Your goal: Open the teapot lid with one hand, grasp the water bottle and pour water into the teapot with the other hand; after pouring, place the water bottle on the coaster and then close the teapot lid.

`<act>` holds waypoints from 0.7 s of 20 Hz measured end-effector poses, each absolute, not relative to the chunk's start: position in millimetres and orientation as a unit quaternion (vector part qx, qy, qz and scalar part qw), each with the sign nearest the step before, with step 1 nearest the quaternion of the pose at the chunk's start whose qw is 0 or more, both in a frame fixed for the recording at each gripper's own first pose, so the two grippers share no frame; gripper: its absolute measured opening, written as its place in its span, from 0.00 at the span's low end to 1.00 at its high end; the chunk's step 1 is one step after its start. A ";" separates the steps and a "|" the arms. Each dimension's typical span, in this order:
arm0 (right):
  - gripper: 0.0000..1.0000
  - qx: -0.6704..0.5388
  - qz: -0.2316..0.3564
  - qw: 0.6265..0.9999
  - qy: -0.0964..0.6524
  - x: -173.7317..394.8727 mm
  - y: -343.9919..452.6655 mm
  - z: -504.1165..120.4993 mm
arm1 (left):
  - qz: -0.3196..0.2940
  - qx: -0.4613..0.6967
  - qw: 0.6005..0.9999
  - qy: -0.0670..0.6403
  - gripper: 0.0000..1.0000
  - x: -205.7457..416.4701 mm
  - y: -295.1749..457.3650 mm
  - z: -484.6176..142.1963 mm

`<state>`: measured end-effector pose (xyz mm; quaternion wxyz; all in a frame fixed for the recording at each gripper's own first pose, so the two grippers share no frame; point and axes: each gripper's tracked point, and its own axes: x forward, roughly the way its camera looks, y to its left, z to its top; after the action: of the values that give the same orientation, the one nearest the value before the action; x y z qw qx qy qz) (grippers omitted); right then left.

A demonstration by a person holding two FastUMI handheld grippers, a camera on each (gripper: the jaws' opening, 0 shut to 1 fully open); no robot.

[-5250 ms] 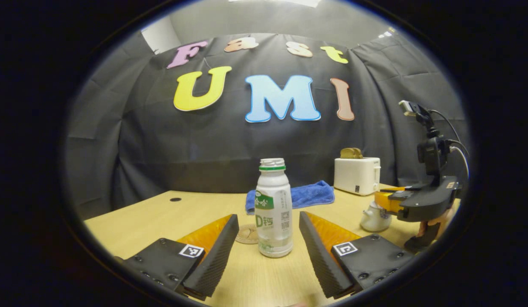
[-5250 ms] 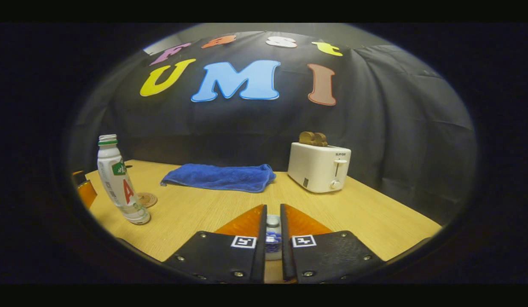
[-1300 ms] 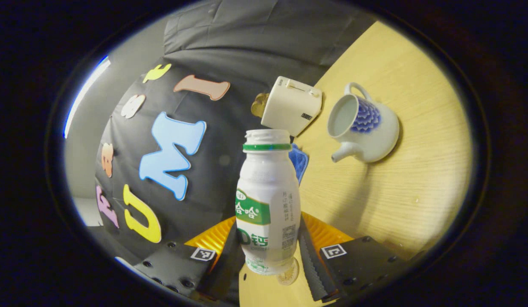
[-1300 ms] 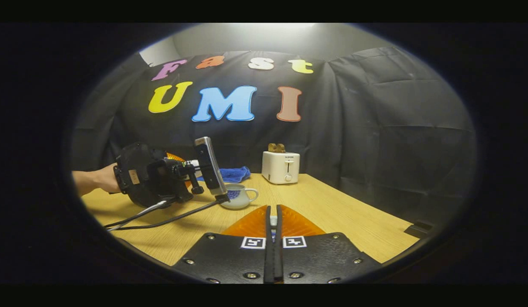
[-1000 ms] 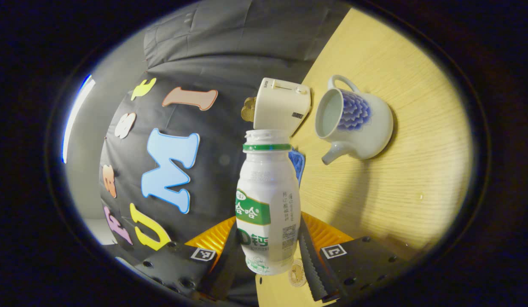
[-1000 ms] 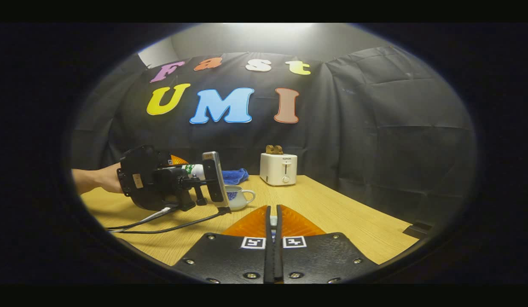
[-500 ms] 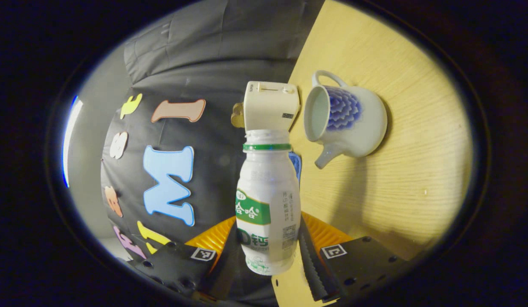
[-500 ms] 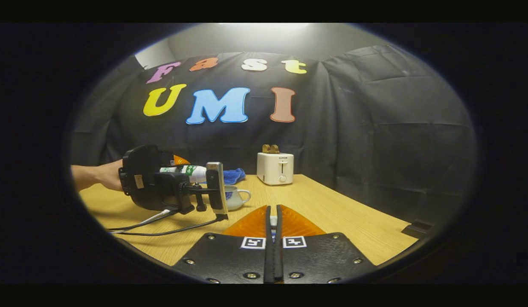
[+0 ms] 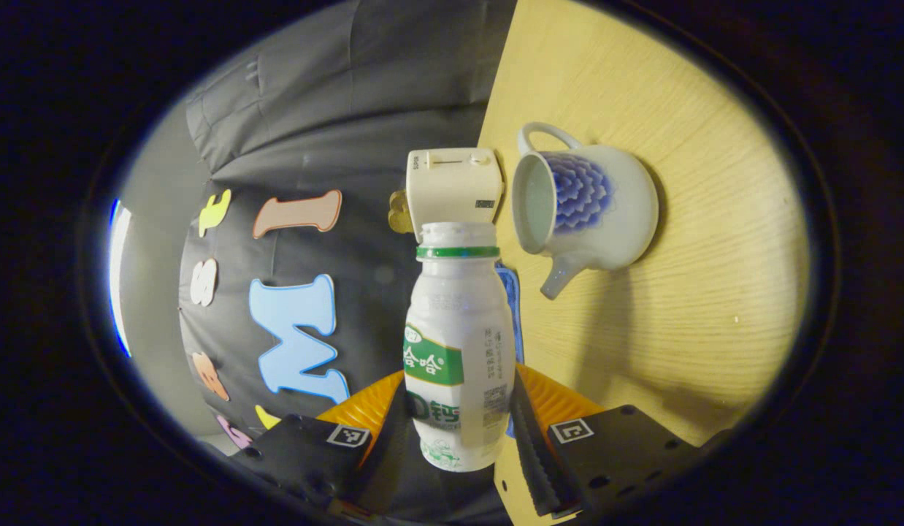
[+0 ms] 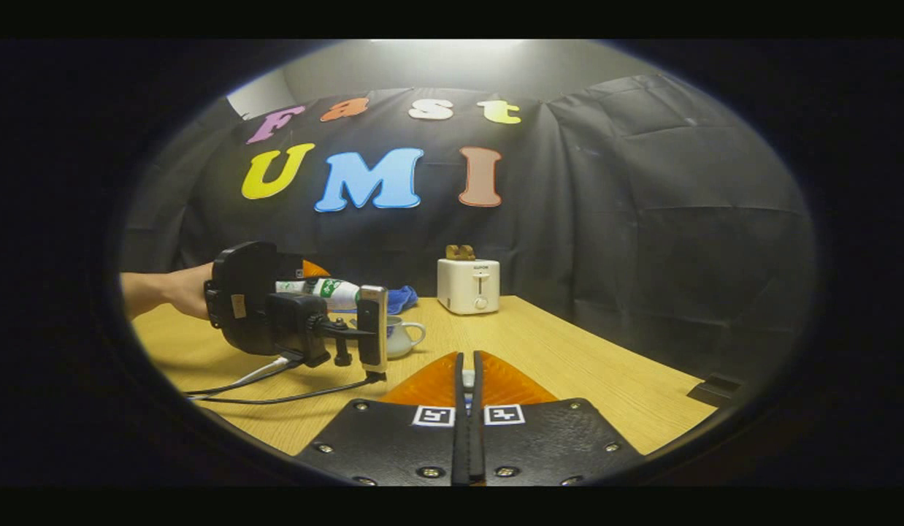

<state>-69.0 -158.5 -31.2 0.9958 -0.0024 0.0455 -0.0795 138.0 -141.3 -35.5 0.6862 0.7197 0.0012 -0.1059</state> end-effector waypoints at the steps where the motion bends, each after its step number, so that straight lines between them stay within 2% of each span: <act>1: 0.00 -0.002 -0.079 0.996 0.046 -68.5 -158.7 -31.8 | -0.105 0.723 0.683 0.000 0.82 139.3 -141.4 -35.3; 2: 0.00 -0.001 -0.079 0.996 0.046 -68.6 -158.7 -31.5 | -0.105 0.726 0.680 0.001 0.75 139.5 -141.1 -35.0; 5: 0.00 0.004 -0.080 0.996 0.048 -68.5 -160.1 -32.0 | -0.099 0.738 0.667 -0.007 0.75 140.5 -143.6 -34.4; 6: 0.00 0.005 -0.080 0.996 0.048 -68.8 -160.1 -31.6 | -0.101 0.739 0.666 -0.004 0.79 142.4 -141.4 -34.2; 7: 0.00 0.005 -0.080 0.996 0.048 -68.1 -160.6 -32.2 | -0.101 0.740 0.665 -0.004 0.75 144.2 -141.2 -33.5; 14: 0.01 0.006 -0.080 0.996 0.050 -69.3 -161.5 -32.5 | -0.098 0.746 0.658 -0.013 0.75 144.9 -144.2 -30.4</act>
<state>-69.3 -161.5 -32.5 0.9955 0.0058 0.0502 -0.0801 144.9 -144.2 -30.4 0.6580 0.7465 -0.0127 -0.0979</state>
